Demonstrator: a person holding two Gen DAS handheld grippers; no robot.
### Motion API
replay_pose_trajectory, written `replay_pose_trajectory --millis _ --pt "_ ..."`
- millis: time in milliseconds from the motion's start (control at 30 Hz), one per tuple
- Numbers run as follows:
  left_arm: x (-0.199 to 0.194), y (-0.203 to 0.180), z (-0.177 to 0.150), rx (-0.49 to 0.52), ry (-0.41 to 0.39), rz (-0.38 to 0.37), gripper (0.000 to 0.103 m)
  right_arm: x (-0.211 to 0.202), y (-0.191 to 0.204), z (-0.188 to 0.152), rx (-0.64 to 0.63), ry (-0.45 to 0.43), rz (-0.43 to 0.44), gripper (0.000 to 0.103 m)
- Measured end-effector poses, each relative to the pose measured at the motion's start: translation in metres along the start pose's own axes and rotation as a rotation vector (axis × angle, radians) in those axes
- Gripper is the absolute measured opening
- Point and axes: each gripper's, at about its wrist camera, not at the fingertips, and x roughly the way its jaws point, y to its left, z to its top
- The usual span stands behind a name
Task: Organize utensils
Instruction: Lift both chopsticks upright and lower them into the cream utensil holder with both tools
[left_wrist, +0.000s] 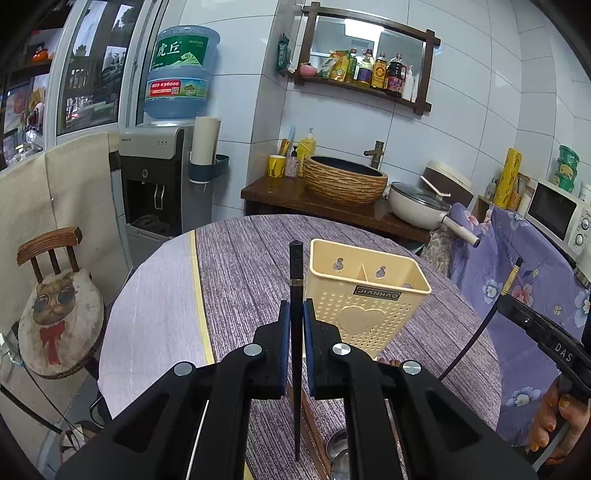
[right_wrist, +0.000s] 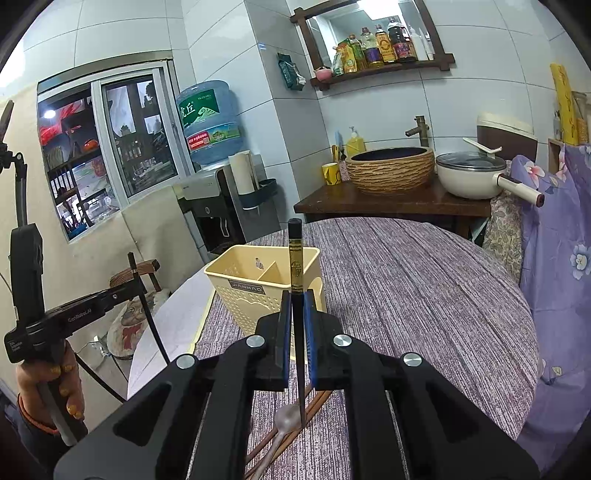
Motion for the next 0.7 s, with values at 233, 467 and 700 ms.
replay_pose_trajectory --millis 233,467,700 --pt "-0.003 0.000 0.004 -0.003 -0.009 -0.017 0.008 -0.003 0.008 0.005 -0.026 -0.007 0.010 0.008" --pt "-0.006 -0.001 0.010 0.005 -0.021 -0.024 0.008 -0.003 0.007 0.011 -0.013 -0.005 0.038 0.008" --pt "-0.016 0.000 0.031 0.003 -0.023 -0.081 0.008 -0.006 0.013 0.031 -0.017 -0.013 0.079 0.008"
